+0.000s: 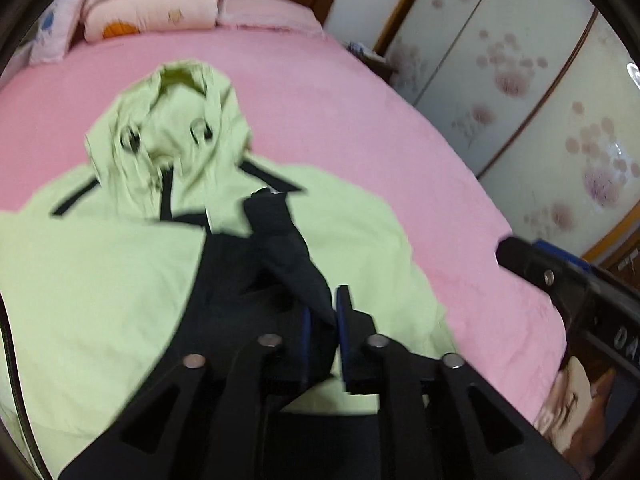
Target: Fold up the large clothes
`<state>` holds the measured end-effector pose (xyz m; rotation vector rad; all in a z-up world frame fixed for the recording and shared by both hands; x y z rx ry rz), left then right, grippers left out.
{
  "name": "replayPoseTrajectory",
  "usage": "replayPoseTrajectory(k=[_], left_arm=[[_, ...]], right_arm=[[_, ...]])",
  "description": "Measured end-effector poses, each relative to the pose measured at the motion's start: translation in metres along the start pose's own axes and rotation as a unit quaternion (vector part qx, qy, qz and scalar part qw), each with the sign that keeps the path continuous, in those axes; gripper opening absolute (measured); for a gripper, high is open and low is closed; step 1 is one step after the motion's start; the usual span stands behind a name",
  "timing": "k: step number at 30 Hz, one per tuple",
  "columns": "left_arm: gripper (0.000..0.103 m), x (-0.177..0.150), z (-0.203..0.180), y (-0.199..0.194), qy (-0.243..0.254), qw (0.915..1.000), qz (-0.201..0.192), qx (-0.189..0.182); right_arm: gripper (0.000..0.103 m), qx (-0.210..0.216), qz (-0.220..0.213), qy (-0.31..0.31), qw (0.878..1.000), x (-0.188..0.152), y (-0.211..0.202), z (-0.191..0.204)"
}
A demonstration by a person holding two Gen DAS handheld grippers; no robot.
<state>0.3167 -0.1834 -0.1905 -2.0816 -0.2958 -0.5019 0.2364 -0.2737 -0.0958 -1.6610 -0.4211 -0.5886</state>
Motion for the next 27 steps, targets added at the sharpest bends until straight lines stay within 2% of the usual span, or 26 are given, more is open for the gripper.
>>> replayPoseTrajectory(k=[1, 2, 4, 7, 10, 15, 19, 23, 27], left_arm=[[0.027, -0.004, 0.005, -0.007, -0.002, 1.0, 0.0, -0.004], [0.03, -0.005, 0.009, -0.015, -0.001, 0.9999, -0.007, -0.008], [0.045, -0.004, 0.017, -0.024, 0.0, 0.9999, -0.014, -0.01], [0.05, 0.003, 0.034, -0.047, -0.006, 0.9992, -0.036, -0.014], [0.051, 0.011, 0.059, -0.073, -0.006, 0.9979, -0.065, -0.004], [0.051, 0.022, 0.112, -0.101, -0.033, 0.9926, -0.106, 0.049], [0.051, 0.02, 0.147, -0.12, -0.058, 0.9861, -0.13, 0.086], [0.051, 0.011, 0.172, -0.138, -0.074, 0.9812, -0.138, 0.113], [0.052, 0.0, 0.197, -0.146, -0.089, 0.978, -0.125, 0.141]], right_arm=[[0.054, 0.005, 0.0, 0.003, 1.0, -0.001, 0.002, 0.0], [0.054, 0.01, 0.001, 0.007, 1.0, -0.003, 0.005, 0.001], [0.054, 0.024, 0.003, 0.013, 1.0, -0.005, 0.01, 0.005], [0.054, 0.056, 0.006, 0.025, 0.998, -0.006, 0.019, 0.016], [0.054, 0.08, 0.004, 0.024, 0.997, -0.005, 0.03, 0.028], [0.053, 0.08, 0.001, 0.008, 0.997, -0.002, 0.043, 0.038], [0.054, 0.078, -0.012, 0.007, 0.997, -0.003, 0.036, 0.035], [0.053, 0.085, -0.027, 0.007, 0.996, -0.004, 0.019, 0.029], [0.053, 0.089, -0.031, 0.002, 0.996, -0.007, 0.007, 0.022]])
Point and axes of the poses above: each gripper's, at about its wrist camera, not at the fingertips, and y roughly the way its jaws point, z to its left, x to its top, the point moved 4 cm from there along y, roughly the way its jaws point, and after that the axes turned 12 degrees about -y, right-handed, at the moved point
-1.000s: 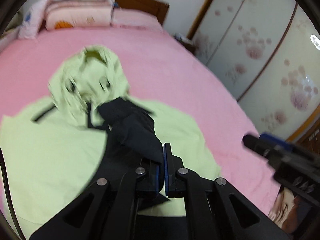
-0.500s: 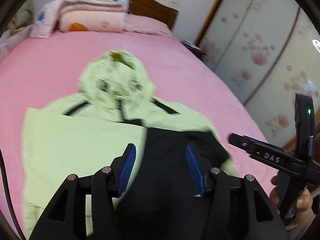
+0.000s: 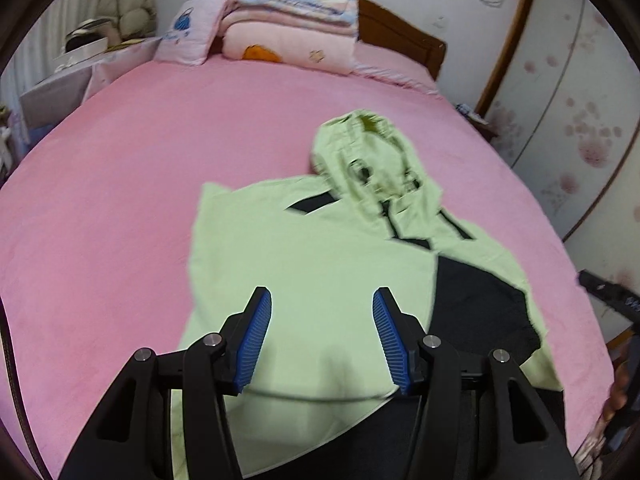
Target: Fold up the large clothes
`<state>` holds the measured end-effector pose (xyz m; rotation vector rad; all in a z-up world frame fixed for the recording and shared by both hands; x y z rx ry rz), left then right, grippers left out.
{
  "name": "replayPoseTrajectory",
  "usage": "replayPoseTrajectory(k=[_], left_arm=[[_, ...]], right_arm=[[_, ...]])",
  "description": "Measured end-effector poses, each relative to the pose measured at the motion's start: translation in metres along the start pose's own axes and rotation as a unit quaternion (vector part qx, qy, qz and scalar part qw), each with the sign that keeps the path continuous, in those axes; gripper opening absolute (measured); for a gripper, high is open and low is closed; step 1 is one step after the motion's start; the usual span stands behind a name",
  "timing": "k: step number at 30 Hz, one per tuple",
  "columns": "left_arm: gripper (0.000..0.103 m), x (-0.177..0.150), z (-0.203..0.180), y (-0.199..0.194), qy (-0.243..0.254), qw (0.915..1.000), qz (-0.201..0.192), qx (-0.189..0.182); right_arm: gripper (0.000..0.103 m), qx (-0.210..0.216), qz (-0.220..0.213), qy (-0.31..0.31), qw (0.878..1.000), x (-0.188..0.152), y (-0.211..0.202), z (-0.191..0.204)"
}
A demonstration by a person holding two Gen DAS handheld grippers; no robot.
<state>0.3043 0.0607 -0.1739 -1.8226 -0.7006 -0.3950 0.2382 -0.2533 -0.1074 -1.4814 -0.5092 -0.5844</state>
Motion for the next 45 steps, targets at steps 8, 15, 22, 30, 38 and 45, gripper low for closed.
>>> replayPoseTrajectory(k=[8, 15, 22, 30, 38, 45], left_arm=[[0.061, 0.003, 0.073, -0.014, -0.065, 0.997, -0.012, 0.041], [0.061, 0.029, 0.127, 0.008, -0.126, 0.9899, 0.001, 0.066], [0.061, 0.052, 0.126, 0.068, -0.107, 0.9914, 0.045, 0.06], [0.025, 0.052, 0.089, 0.15, -0.05, 0.992, 0.096, 0.065], [0.005, 0.063, 0.074, 0.123, -0.041, 0.9972, 0.003, 0.062], [0.005, 0.061, 0.08, 0.144, -0.044, 0.994, -0.001, 0.1]], right_arm=[[0.053, 0.019, 0.034, 0.023, 0.999, -0.02, 0.015, -0.016], [0.053, 0.065, 0.077, 0.066, 0.993, -0.038, 0.069, -0.032], [0.053, 0.089, 0.113, 0.042, 0.989, -0.048, 0.12, -0.031], [0.025, 0.056, 0.095, -0.03, 0.993, -0.046, 0.138, -0.015], [0.017, -0.019, -0.023, -0.105, 0.994, 0.006, 0.097, 0.006], [0.017, -0.077, 0.027, -0.112, 0.99, 0.009, 0.153, 0.003]])
Point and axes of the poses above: each gripper's, at about its wrist camera, not at the fingertips, and y roughly the way its jaws point, z to its left, x to its top, the point moved 4 cm from there along y, roughly the way its jaws point, and after that the axes turned 12 degrees about -y, right-handed, at the moved point
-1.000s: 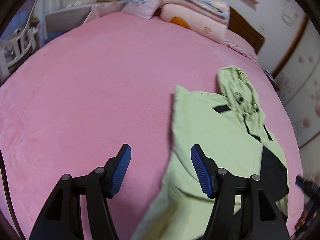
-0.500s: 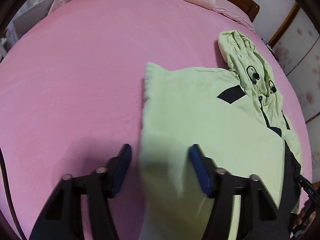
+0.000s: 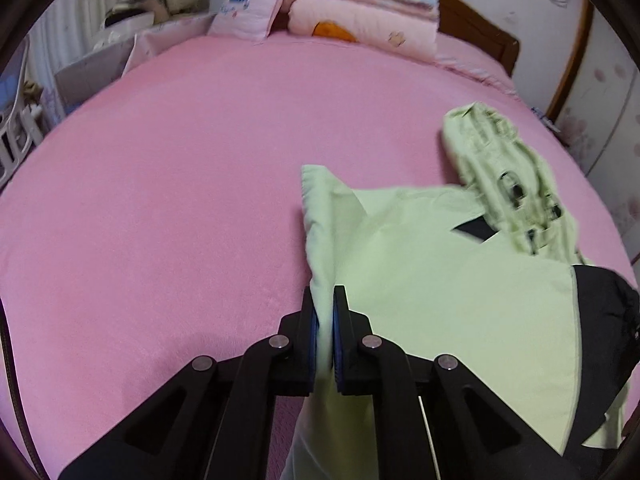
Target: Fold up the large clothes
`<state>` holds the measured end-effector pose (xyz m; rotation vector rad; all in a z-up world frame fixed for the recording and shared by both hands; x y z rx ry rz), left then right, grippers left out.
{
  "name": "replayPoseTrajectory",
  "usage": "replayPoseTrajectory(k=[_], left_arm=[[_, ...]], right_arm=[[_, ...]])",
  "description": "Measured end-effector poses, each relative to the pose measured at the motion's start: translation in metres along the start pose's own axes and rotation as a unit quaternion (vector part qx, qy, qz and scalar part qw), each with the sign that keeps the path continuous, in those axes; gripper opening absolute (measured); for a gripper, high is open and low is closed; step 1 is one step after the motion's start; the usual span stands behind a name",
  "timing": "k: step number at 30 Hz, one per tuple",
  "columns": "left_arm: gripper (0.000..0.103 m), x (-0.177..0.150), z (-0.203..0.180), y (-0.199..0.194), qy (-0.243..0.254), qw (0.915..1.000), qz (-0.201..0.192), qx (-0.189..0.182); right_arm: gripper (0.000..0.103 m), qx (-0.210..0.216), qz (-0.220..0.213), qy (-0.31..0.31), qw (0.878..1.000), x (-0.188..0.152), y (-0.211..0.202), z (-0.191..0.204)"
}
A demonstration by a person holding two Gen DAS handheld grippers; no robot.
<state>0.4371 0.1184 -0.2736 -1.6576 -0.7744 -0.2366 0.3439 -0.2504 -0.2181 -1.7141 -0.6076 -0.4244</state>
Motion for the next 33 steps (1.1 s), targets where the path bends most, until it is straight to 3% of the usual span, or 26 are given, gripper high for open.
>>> replayPoseTrajectory(k=[3, 8, 11, 13, 15, 20, 23, 33], left_arm=[[0.007, -0.006, 0.004, 0.015, 0.004, 0.9998, 0.006, 0.018], [0.014, -0.01, -0.003, 0.027, 0.03, 0.9983, 0.002, 0.049], [0.033, -0.008, -0.004, 0.025, 0.037, 0.9965, -0.003, 0.075], [0.061, -0.005, -0.004, 0.021, 0.043, 0.9954, 0.001, 0.086], [0.07, -0.004, 0.003, 0.009, 0.048, 0.9953, -0.002, 0.084], [0.072, -0.001, 0.0, -0.024, 0.059, 0.9952, -0.014, 0.076], [0.08, -0.001, -0.003, -0.055, 0.055, 0.9971, -0.018, 0.05], [0.081, -0.006, -0.011, -0.169, 0.034, 0.9962, -0.075, -0.027]], right_arm=[[0.017, 0.006, 0.041, 0.008, 0.999, -0.018, 0.027, 0.005], [0.019, -0.022, 0.041, -0.019, 0.999, -0.02, 0.026, 0.013], [0.024, -0.011, 0.05, -0.015, 0.999, -0.017, 0.02, 0.01], [0.025, -0.004, 0.049, -0.005, 0.999, -0.016, 0.009, 0.005], [0.026, 0.004, 0.04, 0.006, 0.999, -0.011, 0.0, 0.003], [0.03, 0.023, 0.009, 0.023, 0.999, 0.0, -0.039, -0.005], [0.031, 0.041, -0.01, 0.034, 0.999, 0.002, -0.065, -0.004], [0.032, 0.062, -0.063, 0.045, 0.995, -0.001, -0.156, -0.005]])
Point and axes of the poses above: each gripper's, at about its wrist camera, not at the fingertips, and y roughly the way its jaws point, z to its left, x to its top, the point moved 4 cm from there along y, roughly the way its jaws point, and after that the axes turned 12 degrees about -y, right-handed, at the moved point
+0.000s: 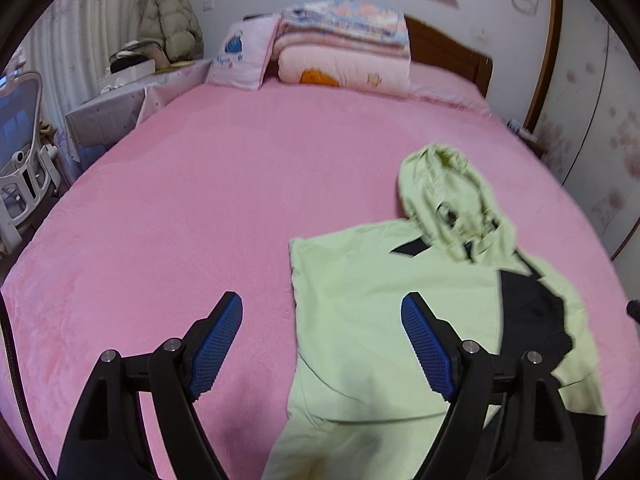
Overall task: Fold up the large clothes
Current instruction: 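Open both grippers and move them to the black jacket hem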
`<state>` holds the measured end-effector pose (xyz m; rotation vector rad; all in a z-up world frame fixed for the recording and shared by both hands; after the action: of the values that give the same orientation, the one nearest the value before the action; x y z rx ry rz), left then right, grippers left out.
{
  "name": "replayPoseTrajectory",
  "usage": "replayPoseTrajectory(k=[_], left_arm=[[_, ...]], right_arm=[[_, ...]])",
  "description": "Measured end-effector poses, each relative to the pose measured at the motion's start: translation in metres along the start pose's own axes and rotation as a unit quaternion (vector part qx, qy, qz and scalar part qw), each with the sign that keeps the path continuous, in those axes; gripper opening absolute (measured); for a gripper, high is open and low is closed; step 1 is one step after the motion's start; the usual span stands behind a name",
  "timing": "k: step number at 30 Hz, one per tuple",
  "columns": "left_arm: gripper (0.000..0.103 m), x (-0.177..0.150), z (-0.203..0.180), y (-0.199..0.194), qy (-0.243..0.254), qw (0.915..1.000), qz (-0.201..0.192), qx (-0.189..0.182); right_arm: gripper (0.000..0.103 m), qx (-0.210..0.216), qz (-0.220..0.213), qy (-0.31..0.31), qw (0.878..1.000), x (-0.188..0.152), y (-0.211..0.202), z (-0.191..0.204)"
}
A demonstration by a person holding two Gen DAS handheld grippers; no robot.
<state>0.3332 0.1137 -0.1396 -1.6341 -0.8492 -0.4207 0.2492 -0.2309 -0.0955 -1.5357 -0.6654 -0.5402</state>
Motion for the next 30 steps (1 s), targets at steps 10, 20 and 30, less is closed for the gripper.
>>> replayPoseTrajectory(k=[10, 20, 30], left_arm=[[0.081, -0.018, 0.006, -0.102, 0.016, 0.9989, -0.025, -0.036], [0.091, -0.058, 0.027, -0.185, 0.026, 0.9988, -0.035, -0.024], [0.093, -0.121, 0.071, -0.195, -0.015, 0.9996, -0.002, -0.022]], right_arm=[[0.032, 0.007, -0.05, 0.011, 0.999, -0.02, -0.093, 0.005], [0.044, 0.01, -0.1, 0.015, 0.995, -0.062, -0.166, 0.006], [0.052, -0.014, -0.106, 0.021, 0.994, -0.117, -0.204, -0.002]])
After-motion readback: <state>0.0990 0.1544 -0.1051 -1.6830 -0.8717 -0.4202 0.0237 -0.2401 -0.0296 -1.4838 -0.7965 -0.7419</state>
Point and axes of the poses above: each gripper's, at about its wrist camera, not at the fingertips, and y roughly the way its jaws point, z to its left, x to its top, the point moved 4 cm from there along y, roughly the way its jaws point, and after that the axes turned 12 degrees about -y, right-handed, at the moved point
